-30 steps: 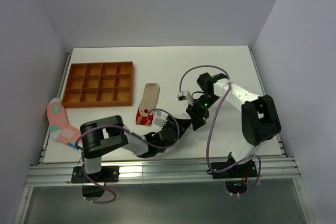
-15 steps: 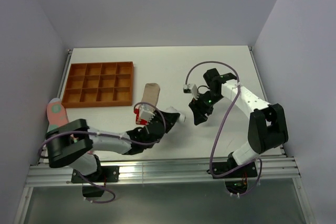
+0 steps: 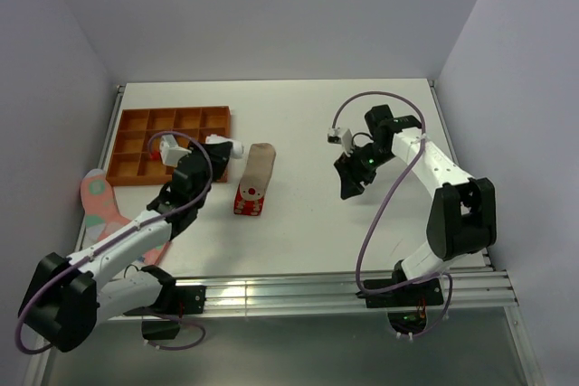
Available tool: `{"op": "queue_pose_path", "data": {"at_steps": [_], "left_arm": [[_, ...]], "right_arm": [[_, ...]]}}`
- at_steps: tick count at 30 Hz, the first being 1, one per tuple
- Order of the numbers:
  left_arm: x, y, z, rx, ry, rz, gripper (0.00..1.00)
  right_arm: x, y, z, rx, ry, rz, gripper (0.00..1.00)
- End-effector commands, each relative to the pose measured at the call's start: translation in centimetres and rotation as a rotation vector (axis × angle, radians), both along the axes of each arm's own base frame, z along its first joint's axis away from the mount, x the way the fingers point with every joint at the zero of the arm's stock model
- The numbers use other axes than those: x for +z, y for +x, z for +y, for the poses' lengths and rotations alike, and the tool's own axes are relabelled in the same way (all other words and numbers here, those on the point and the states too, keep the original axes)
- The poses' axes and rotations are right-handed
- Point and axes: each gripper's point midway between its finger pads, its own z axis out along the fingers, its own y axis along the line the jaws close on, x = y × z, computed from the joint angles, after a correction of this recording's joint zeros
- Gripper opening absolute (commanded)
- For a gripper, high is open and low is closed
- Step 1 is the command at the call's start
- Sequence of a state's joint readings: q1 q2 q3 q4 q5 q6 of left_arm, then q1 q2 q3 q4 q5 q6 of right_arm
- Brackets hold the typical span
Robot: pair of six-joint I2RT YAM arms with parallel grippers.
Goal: Roll the socks
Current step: Place the sock in the storage box.
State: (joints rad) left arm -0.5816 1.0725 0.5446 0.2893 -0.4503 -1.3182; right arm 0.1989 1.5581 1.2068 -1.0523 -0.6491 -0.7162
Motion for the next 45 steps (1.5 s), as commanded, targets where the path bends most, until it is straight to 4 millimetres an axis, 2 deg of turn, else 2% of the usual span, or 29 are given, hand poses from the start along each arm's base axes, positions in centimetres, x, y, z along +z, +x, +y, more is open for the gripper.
{"op": "queue_pose_path", "data": {"at_steps": [1, 2, 7, 10, 11, 14, 16, 17, 19, 27, 35, 40, 45], "left_arm": [[-1.6, 1.7, 2.1, 0.002, 0.031, 0.063, 0.00], [-2.4, 2.2, 2.5, 0.013, 0.032, 0.082, 0.00], [-3.5, 5.0, 4.7, 0.068, 0.013, 0.113, 0.00], [-4.6, 6.5, 5.1, 0.072, 0.011, 0.135, 0.00], [-5.7, 6.9, 5.2, 0.072, 0.018, 0.164, 0.00], [-6.0, 8.0, 5.7, 0.086, 0.008, 0.169, 0.00], [-6.6, 8.8, 6.0, 0.089, 0.005, 0.187, 0.00], [-7.8, 8.8, 6.0, 0.092, 0.015, 0.228, 0.00], [-7.8, 9.3, 6.2, 0.106, 0.013, 0.242, 0.00], [-11.1, 8.4, 7.0, 0.158, -0.003, 0.363, 0.00], [-15.0, 6.9, 7.9, 0.199, -0.015, 0.506, 0.00], [-15.9, 6.4, 8.5, 0.221, 0.000, 0.566, 0.00], [-17.8, 5.2, 9.0, 0.233, 0.028, 0.687, 0.00]], "right_arm": [[0.9, 1.0, 0.5, 0.008, 0.032, -0.024, 0.67], [0.8, 1.0, 0.5, 0.006, 0.031, -0.023, 0.66], [0.5, 1.1, 0.2, 0.005, 0.028, -0.021, 0.66], [0.3, 1.1, 0.0, 0.005, 0.027, -0.015, 0.66], [0.4, 1.1, 0.0, 0.006, 0.030, -0.016, 0.66], [0.3, 1.1, -0.1, 0.008, 0.034, -0.017, 0.66], [0.2, 1.0, -0.2, 0.010, 0.031, -0.014, 0.66], [0.2, 1.0, -0.2, 0.011, 0.031, -0.014, 0.66], [-0.1, 1.1, -0.4, 0.010, 0.027, -0.011, 0.66], [-1.1, 1.0, -0.9, 0.009, 0.023, 0.015, 0.66], [-1.2, 0.7, -1.3, 0.009, 0.016, 0.016, 0.66], [-1.4, 0.5, -1.5, 0.005, 0.013, 0.015, 0.65], [-1.4, 0.4, -1.7, 0.003, 0.012, 0.021, 0.65]]}}
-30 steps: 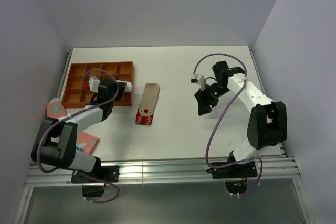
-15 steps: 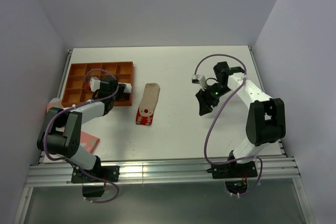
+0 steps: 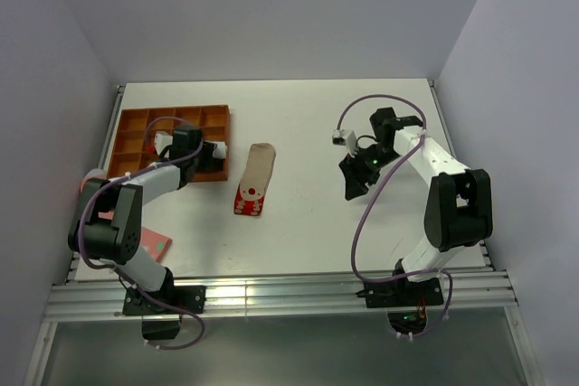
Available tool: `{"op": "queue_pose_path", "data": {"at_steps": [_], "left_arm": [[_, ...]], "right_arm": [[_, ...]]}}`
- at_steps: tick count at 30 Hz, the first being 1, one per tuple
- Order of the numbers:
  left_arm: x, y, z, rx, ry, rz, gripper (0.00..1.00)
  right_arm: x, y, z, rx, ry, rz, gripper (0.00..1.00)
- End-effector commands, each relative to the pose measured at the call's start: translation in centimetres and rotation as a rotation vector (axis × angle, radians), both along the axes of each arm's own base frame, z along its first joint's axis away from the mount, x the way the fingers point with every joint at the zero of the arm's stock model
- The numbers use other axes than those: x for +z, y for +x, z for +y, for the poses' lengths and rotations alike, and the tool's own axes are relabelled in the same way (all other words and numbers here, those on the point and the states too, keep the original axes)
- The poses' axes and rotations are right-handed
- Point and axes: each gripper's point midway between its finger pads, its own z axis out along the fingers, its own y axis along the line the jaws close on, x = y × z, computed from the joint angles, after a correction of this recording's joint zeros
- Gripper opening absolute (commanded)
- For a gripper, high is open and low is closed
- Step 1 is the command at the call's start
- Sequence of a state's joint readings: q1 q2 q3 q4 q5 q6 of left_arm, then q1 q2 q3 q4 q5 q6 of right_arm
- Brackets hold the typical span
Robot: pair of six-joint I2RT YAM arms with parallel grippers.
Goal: Roll the socks
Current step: Place the sock in the storage box.
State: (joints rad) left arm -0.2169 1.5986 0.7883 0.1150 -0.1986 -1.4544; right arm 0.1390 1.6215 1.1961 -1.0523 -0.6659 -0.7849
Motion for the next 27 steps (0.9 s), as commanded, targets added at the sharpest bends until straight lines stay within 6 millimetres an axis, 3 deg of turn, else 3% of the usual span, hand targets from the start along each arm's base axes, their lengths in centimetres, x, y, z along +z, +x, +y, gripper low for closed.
{"op": "queue_pose_path", "data": {"at_steps": [1, 16, 27], "left_arm": [[-5.1, -3.4, 1.7, 0.017, 0.070, 0.249, 0.00], [-7.2, -4.9, 3.0, -0.164, 0.281, 0.475, 0.00], [-9.1, -5.9, 1.9, -0.435, 0.332, 0.546, 0.00]], "right_arm": [[0.4, -0.2, -0.3, 0.004, 0.007, -0.014, 0.65], [0.2, -0.7, -0.5, 0.010, 0.001, -0.008, 0.65], [0.1, -0.7, -0.9, 0.008, -0.004, -0.011, 0.65]]}}
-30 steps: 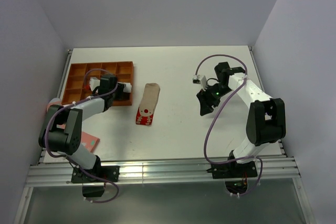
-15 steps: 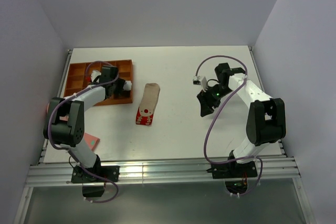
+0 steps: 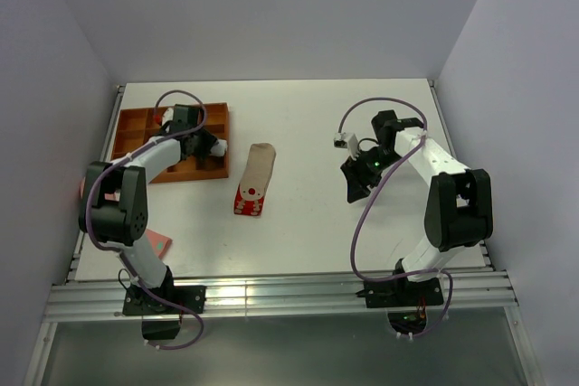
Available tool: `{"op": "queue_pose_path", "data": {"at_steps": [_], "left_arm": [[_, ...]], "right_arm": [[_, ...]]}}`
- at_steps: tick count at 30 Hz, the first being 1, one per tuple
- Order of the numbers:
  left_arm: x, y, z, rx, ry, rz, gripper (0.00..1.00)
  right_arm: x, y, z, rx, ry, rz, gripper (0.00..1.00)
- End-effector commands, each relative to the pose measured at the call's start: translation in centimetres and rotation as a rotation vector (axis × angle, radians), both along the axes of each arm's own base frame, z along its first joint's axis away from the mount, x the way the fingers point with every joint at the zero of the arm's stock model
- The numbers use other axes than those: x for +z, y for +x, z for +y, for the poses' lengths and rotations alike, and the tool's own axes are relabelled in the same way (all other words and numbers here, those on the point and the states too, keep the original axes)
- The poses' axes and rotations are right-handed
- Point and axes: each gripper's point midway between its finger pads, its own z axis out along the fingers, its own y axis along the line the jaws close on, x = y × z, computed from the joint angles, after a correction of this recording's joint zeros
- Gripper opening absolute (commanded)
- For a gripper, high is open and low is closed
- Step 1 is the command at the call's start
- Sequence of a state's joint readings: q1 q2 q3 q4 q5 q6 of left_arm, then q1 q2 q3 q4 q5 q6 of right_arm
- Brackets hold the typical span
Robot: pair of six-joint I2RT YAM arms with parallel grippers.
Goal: Roll the socks
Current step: Place the sock in the storage box.
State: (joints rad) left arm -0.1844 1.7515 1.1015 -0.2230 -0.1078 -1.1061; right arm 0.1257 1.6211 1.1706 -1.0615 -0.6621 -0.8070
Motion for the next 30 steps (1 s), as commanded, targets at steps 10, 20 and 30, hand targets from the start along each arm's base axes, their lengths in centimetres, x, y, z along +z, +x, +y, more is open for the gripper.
{"op": "queue_pose_path", "data": {"at_steps": [10, 20, 30], "left_arm": [[-9.1, -9.4, 1.1, -0.284, 0.121, 0.429, 0.00], [-8.9, -11.5, 0.8, -0.360, 0.109, 0.473, 0.00], [-7.7, -13.4, -0.2, -0.426, 0.050, 0.494, 0.00]], "right_arm": [[0.7, 0.3, -0.4, -0.003, -0.003, -0.035, 0.65], [0.2, 0.5, -0.5, -0.011, -0.010, -0.028, 0.65], [0.0, 0.7, -0.4, -0.013, -0.001, -0.023, 0.65]]}}
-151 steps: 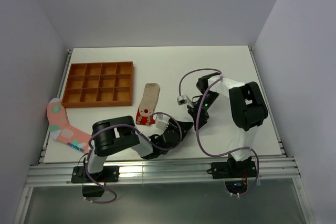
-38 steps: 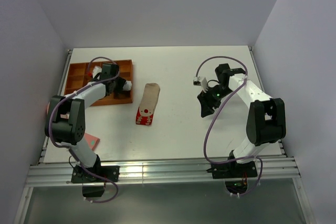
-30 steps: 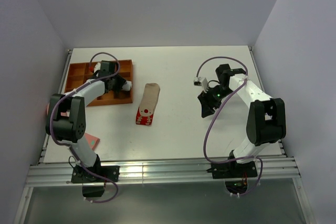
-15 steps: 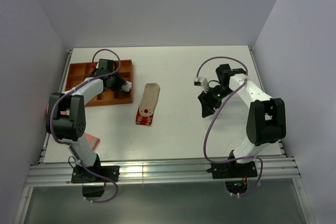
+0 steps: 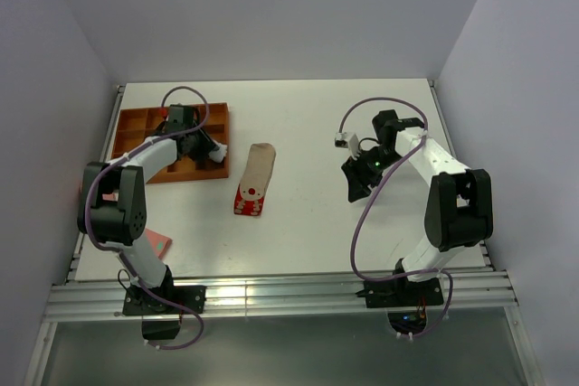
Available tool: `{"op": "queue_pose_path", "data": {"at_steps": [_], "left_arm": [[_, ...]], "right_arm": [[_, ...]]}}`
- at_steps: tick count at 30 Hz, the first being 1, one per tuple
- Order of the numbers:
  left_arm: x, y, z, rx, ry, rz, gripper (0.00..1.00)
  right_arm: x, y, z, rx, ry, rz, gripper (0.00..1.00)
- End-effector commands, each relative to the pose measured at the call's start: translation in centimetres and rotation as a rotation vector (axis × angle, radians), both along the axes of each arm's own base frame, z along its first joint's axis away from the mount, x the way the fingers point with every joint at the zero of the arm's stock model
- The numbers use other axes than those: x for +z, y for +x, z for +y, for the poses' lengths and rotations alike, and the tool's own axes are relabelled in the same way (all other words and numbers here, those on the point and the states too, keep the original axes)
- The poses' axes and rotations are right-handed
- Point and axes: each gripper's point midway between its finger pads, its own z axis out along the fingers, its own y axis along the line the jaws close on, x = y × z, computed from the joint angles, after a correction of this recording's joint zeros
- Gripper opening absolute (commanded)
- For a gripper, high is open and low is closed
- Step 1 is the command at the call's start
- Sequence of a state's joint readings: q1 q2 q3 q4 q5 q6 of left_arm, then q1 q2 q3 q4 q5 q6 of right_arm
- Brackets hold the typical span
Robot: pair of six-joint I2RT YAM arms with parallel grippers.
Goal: Roll the socks
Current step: Place the sock in the storage box.
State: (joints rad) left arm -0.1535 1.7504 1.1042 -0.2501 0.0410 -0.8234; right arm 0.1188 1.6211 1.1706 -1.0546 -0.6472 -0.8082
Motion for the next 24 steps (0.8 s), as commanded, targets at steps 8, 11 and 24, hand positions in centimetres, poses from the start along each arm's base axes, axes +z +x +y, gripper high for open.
{"op": "queue_pose_path", "data": {"at_steps": [8, 11, 24], "left_arm": [[-7.4, -13.4, -0.9, -0.181, -0.016, 0.506, 0.00], [-6.9, -13.7, -1.3, -0.191, -0.044, 0.506, 0.00], [-6.8, -12.5, 0.2, -0.100, 0.044, 0.526, 0.00]], "right_arm": [[-0.3, 0.4, 0.0, -0.006, 0.015, -0.006, 0.65], [-0.4, 0.6, 0.1, -0.005, 0.014, -0.004, 0.65], [-0.9, 0.5, 0.2, -0.001, 0.021, 0.007, 0.64]]}}
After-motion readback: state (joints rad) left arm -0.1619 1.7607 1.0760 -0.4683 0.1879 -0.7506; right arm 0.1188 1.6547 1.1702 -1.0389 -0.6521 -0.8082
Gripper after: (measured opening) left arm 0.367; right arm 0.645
